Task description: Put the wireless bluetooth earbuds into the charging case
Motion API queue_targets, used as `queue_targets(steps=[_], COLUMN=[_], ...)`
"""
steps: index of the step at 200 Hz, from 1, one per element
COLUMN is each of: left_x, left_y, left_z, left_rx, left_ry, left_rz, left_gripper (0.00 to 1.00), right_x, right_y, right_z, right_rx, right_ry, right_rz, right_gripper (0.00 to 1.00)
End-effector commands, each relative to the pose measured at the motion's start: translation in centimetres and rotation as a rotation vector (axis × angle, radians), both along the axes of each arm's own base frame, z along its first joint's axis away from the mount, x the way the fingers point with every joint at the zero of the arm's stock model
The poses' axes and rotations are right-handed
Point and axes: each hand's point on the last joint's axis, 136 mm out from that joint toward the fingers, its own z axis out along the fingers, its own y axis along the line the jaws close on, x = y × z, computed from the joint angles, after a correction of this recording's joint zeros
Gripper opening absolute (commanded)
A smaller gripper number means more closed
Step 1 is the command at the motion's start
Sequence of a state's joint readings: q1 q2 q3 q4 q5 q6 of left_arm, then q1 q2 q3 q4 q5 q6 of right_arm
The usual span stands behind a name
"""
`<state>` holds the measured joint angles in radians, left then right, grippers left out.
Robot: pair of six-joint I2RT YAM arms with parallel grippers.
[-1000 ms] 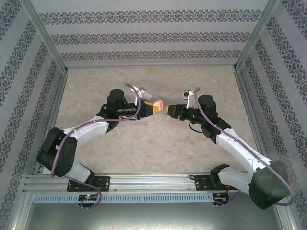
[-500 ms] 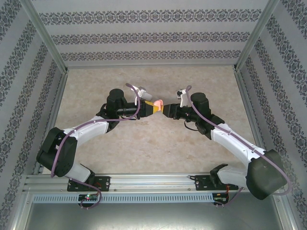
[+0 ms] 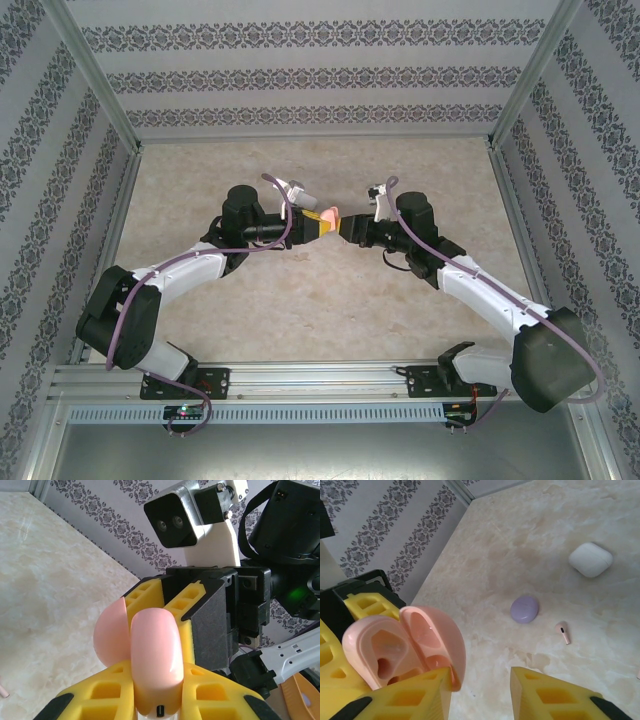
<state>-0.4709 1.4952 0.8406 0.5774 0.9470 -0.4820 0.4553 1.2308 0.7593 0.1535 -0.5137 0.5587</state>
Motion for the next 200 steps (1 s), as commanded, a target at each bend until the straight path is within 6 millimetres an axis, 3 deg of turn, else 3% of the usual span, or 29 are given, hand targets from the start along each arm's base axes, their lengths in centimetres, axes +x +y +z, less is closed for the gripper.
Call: queue_targets(steps=[1, 104, 131, 176, 200], left_x=[-0.4, -1.1, -1.4, -1.5, -1.4], left_y=[-0.2, -0.6, -0.8, -1.0, -1.0], left_z=[1.2, 1.9, 1.7, 1.5, 1.4], left_rx=[-0.037, -0.067, -0.066, -0.063, -0.060], left_ry=[-0.039, -0.036, -0.033, -0.029, -0.025], left_rz=[-0.036, -0.088, -0.099, -0.104, -0.104], left_gripper=[0.00, 0.00, 0.00, 0.00, 0.00], right_x=[0.4, 1.1, 1.3, 1.2, 1.2], right_y=[0.7, 0.4, 0.5, 0.6, 0.5], right_z=[2.7, 3.2, 3.7, 4.5, 4.5], right_rx=[0.058, 0.078, 0.089, 0.105, 0.106], right_ry=[-0.060, -0.062, -0.067, -0.079, -0.078], right_rz=[0.029, 0.016, 0.021, 0.036, 0.034], right_gripper=[0.36, 0.28, 0.22, 0.03, 0.00])
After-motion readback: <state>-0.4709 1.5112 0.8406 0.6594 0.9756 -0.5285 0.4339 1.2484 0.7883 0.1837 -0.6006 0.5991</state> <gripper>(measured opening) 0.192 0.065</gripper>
